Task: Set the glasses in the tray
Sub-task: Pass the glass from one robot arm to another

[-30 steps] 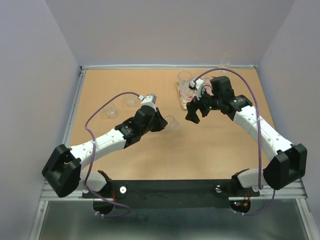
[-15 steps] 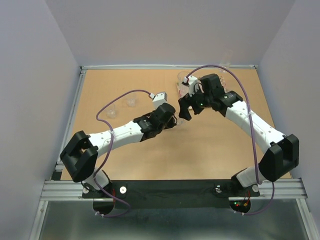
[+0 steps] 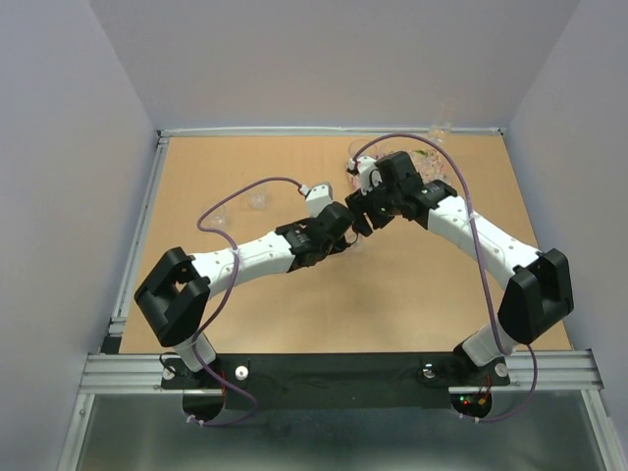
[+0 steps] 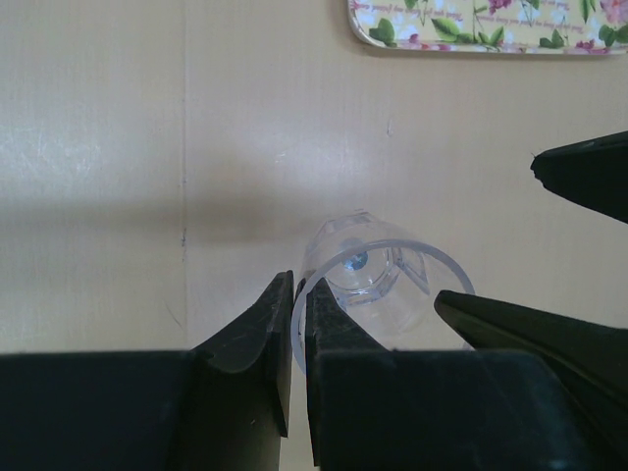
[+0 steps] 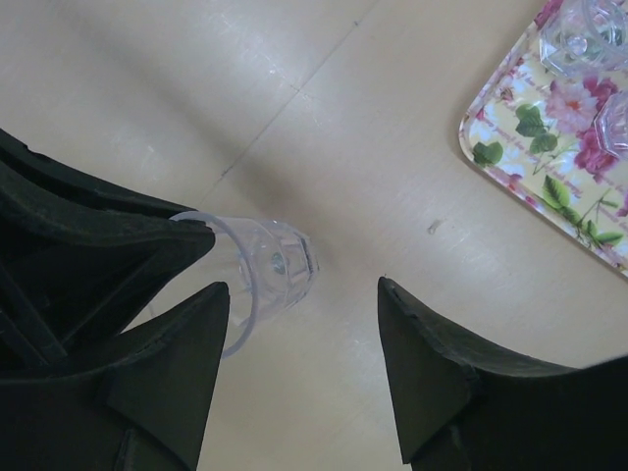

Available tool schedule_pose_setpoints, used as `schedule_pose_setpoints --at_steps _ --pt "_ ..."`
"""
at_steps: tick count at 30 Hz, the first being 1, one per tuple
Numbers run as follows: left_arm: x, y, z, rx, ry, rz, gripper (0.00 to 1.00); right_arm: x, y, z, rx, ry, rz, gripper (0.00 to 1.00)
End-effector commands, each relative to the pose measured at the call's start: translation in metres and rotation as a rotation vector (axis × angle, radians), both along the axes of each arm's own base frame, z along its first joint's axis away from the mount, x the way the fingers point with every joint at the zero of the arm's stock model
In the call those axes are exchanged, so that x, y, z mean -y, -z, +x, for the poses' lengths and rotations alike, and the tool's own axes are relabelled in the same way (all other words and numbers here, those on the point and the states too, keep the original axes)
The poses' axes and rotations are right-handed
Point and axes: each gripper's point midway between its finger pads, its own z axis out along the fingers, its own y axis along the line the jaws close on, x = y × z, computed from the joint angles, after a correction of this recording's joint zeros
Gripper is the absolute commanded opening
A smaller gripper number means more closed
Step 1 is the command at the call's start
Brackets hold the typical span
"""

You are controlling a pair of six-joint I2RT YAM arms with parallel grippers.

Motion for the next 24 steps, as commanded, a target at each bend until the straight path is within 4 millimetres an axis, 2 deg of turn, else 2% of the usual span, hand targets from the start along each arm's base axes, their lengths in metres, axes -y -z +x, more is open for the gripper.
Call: schedule_pose_setpoints --at_steps 1,6,13,20,24 --pt "0.008 -0.034 0.012 0.062 -0.038 -0.061 0.00 -0.007 0.001 0.004 0.004 0.021 0.016 0.66" --pt "0.009 -0.038 0.012 0.068 -0.036 -0.073 0.00 -0.016 0.004 -0.001 -0.041 0.012 0.056 0.65" --pt "0.010 -0.043 0.012 0.075 -0.040 -0.096 0.00 -0.017 0.008 -0.001 -0.066 0.022 0.064 0.49" --pt "0.007 -0.057 0.012 0.116 -0.047 -0.139 0.00 -0.013 0.018 -0.001 -0.078 0.038 0.038 0.41" --pt "0.007 -0.066 0.012 0.140 -0.040 -0.162 0.00 -0.012 0.019 0.002 -0.072 0.043 0.030 0.34"
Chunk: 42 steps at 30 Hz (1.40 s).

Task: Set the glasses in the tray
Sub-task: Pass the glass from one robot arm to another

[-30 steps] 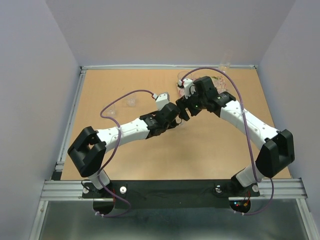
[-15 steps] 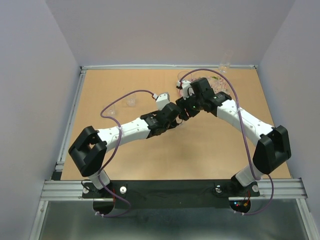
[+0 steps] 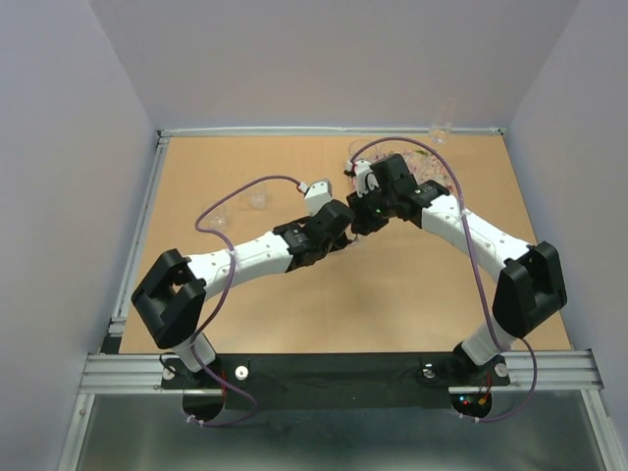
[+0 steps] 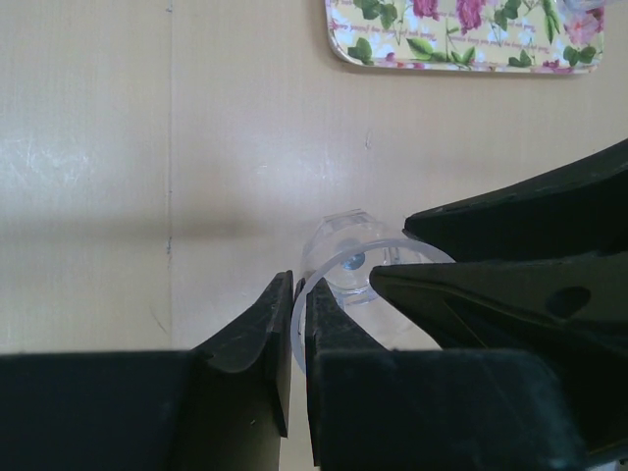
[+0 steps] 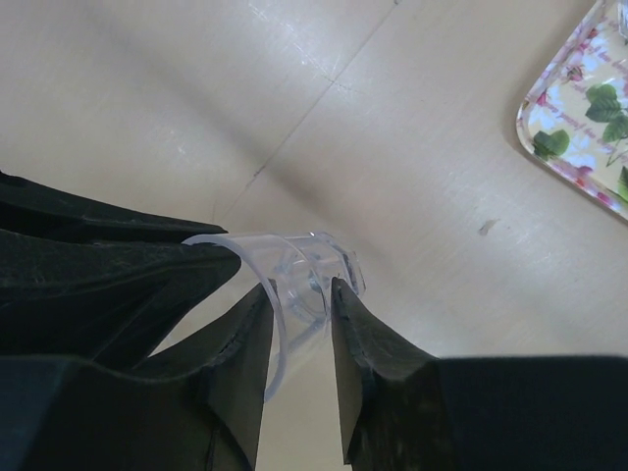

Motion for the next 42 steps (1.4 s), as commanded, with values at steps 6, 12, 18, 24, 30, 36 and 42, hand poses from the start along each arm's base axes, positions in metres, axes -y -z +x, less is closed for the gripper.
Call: schedule_pose_setpoints --at_steps 6,12,18,24,30,36,42 --pt "0.002 -0.055 0.004 0.132 0.000 -0.130 0.05 0.000 -0.003 0.008 0.046 0.008 -0.013 0.14" --pt "0.003 -0.063 -0.001 0.166 0.040 -0.173 0.27 0.000 -0.004 0.007 0.051 -0.004 -0.015 0.00" --pt "0.000 -0.071 -0.009 0.202 0.081 -0.218 0.43 0.000 -0.004 0.006 0.048 -0.012 -0.012 0.00" --pt "-0.003 -0.079 -0.016 0.235 0.110 -0.264 0.50 -0.001 -0.012 0.003 0.012 -0.042 0.072 0.00" --pt "-0.015 -0.088 -0.020 0.289 0.130 -0.249 0.58 0.003 -0.022 -0.002 -0.010 -0.101 0.161 0.00" --pt "-0.055 -0.111 -0.031 0.413 0.112 -0.217 0.78 0.025 -0.036 -0.003 0.038 -0.153 0.219 0.00" --pt "-0.099 -0.126 -0.036 0.526 0.078 -0.106 0.99 0.049 -0.033 0.000 0.070 -0.131 0.206 0.00"
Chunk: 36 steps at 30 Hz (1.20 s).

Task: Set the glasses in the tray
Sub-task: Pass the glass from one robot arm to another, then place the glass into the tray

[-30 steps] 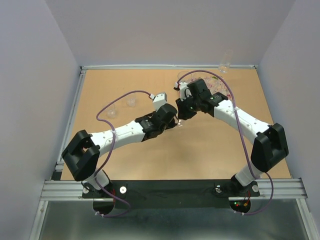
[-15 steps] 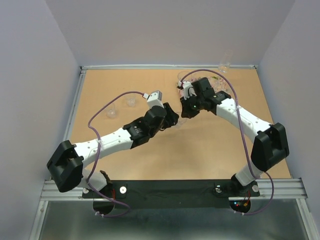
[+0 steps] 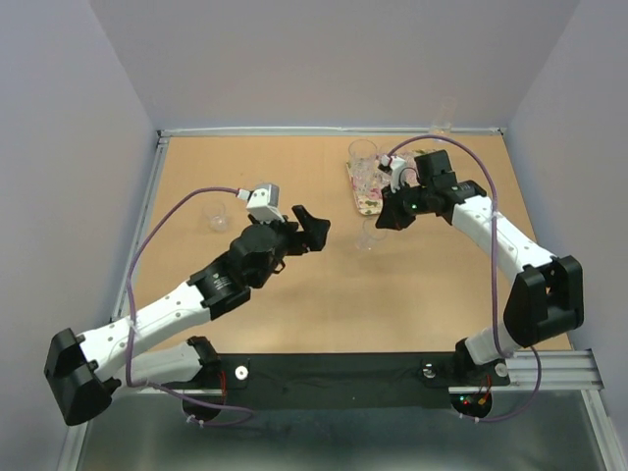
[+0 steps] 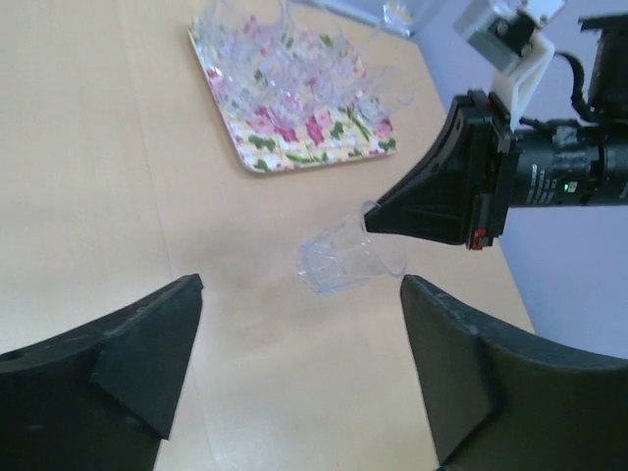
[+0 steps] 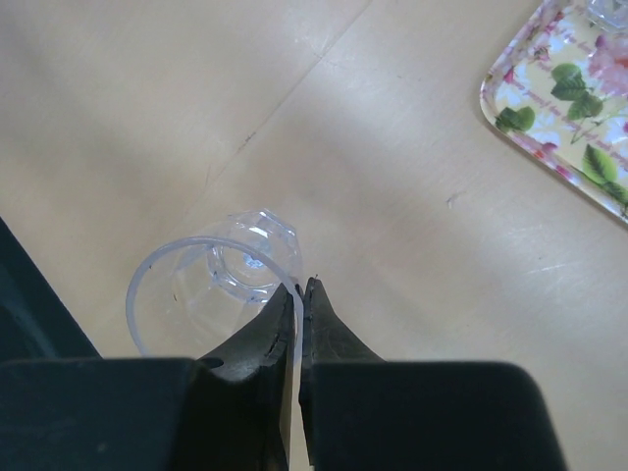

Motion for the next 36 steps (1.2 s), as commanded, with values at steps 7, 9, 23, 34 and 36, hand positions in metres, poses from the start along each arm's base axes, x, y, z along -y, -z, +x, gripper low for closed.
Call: schedule_pose_setpoints --at_steps 7,9,23,34,36 --pt "-0.066 -0.035 0.004 0.204 -0.134 0.225 0.99 0.041 -0.029 0.016 0.161 0.032 0.028 0.00" --pt "-0.075 -0.049 0.003 0.233 -0.146 0.255 0.99 0.052 -0.033 0.020 0.182 0.065 0.025 0.00" --pt "-0.133 -0.037 0.004 0.264 -0.289 0.592 0.99 0.123 -0.029 0.059 0.285 0.353 -0.004 0.00" --pt "-0.153 -0.040 -0.004 0.283 -0.339 0.547 0.99 0.188 -0.028 0.109 0.331 0.852 0.009 0.01" --pt "-0.157 -0.043 -0.005 0.296 -0.344 0.530 0.99 0.196 -0.017 0.116 0.306 0.919 0.005 0.00"
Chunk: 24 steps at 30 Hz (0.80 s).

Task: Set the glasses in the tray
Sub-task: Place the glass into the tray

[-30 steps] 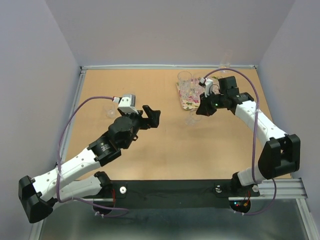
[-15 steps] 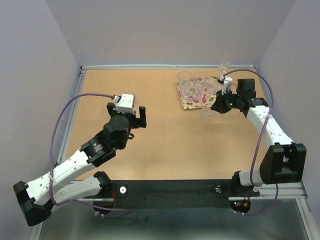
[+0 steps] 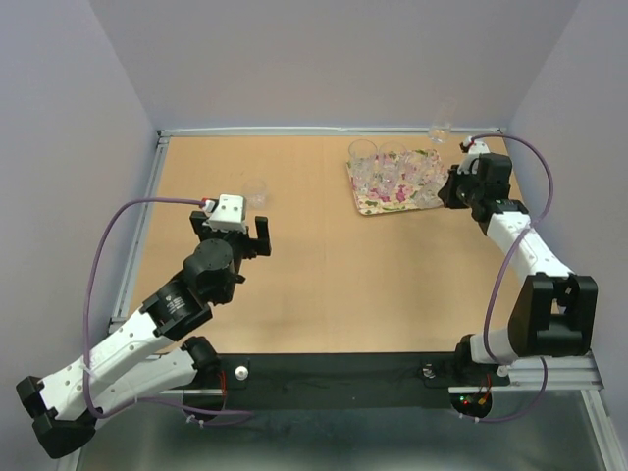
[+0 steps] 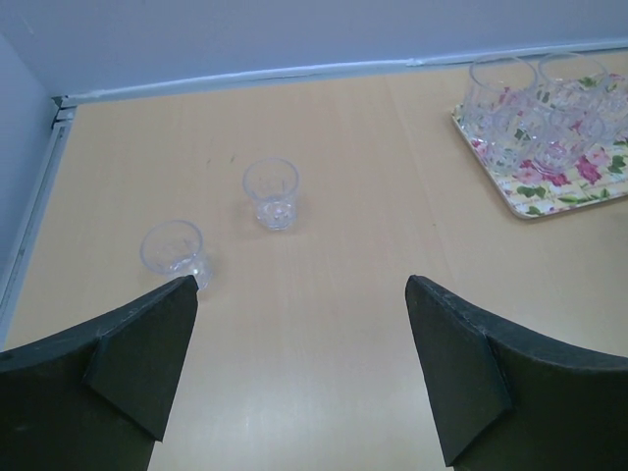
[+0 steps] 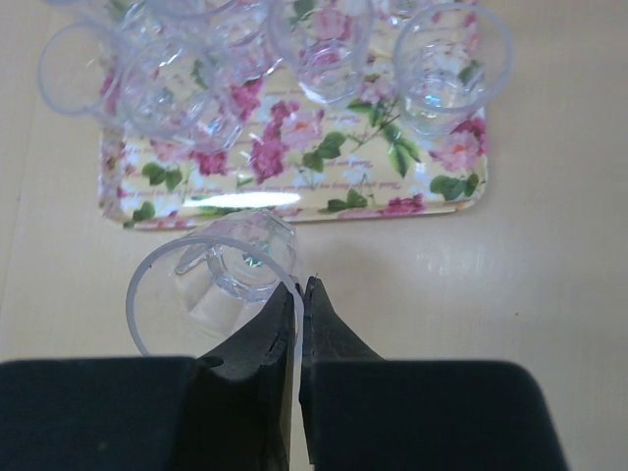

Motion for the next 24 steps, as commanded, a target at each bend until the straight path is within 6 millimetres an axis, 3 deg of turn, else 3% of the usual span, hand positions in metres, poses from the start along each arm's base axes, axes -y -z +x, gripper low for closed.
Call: schedule_pose_setpoints --at_steps 1,4,5,12,24 --pt "-0.018 -0.012 0.000 0.055 -0.050 -0.036 0.99 0.024 -0.010 0.033 0.084 0.226 0.056 0.00" --pt "-0.019 -0.015 -0.001 0.065 -0.046 -0.047 0.99 0.025 0.000 0.044 0.065 0.257 0.087 0.00" --pt "-0.020 -0.015 0.000 0.066 -0.050 -0.048 0.99 0.024 -0.007 0.052 0.096 0.252 0.095 0.00" --pt "-0.021 -0.013 0.003 0.059 -0.053 -0.042 0.99 0.025 0.005 0.079 0.080 0.272 0.123 0.00" --pt "-0.021 -0.013 0.005 0.057 -0.051 -0.042 0.99 0.044 0.024 0.104 0.061 0.344 0.052 0.00"
